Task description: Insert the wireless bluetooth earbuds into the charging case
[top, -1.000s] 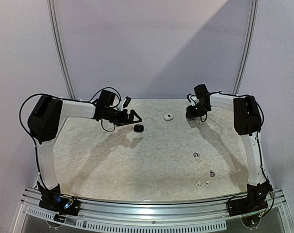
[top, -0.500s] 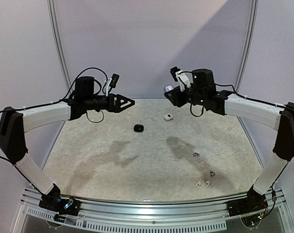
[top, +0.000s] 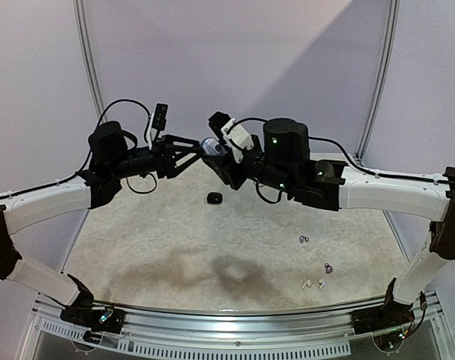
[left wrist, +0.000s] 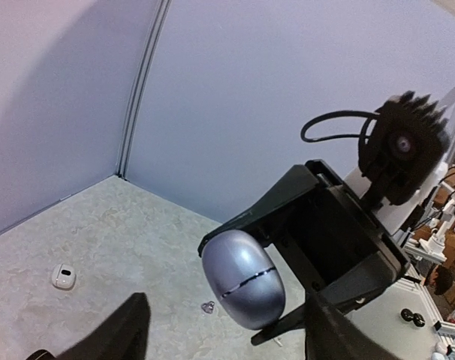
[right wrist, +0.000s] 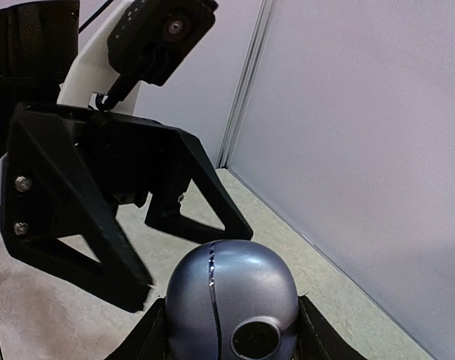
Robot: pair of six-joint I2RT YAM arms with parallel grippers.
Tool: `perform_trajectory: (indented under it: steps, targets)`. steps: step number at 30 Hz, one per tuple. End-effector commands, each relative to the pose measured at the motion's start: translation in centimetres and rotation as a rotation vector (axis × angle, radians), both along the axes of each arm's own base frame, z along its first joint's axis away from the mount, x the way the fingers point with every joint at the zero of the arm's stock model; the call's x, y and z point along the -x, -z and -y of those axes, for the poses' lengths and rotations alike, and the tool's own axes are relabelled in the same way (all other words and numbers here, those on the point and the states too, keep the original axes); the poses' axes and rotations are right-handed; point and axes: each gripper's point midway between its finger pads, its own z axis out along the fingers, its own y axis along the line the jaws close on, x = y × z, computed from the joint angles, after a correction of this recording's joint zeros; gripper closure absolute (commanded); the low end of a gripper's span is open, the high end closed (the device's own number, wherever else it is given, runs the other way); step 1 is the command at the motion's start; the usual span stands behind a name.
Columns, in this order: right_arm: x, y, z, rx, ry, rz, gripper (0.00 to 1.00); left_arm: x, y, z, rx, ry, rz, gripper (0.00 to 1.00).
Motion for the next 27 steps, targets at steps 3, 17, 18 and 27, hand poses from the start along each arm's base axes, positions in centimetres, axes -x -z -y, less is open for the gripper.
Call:
perform_trajectory:
  steps: [3,17,18,27]
  targets:
    - [0.7,-1.4,-1.8,0.015,0.028,0.081,0.84,0.7,-0.8,0.0,0.033,-0.046,0.007,0.50]
    - [1.9,-1.0,-2.7,0.028,0.001,0.080,0.85,2.2,-0.9,0.0,0.028,-0.034,0.039,1.00]
    - [2.0,-0.9,-2.7,0.029,0.000,0.079,0.85,2.3,-0.9,-0.1,0.028,-0.034,0.040,1.00]
    - [2.1,0.6,-2.7,0.100,-0.011,0.031,0.18,3.1,-0.7,-0.4,-0.081,-0.039,0.269,1.00]
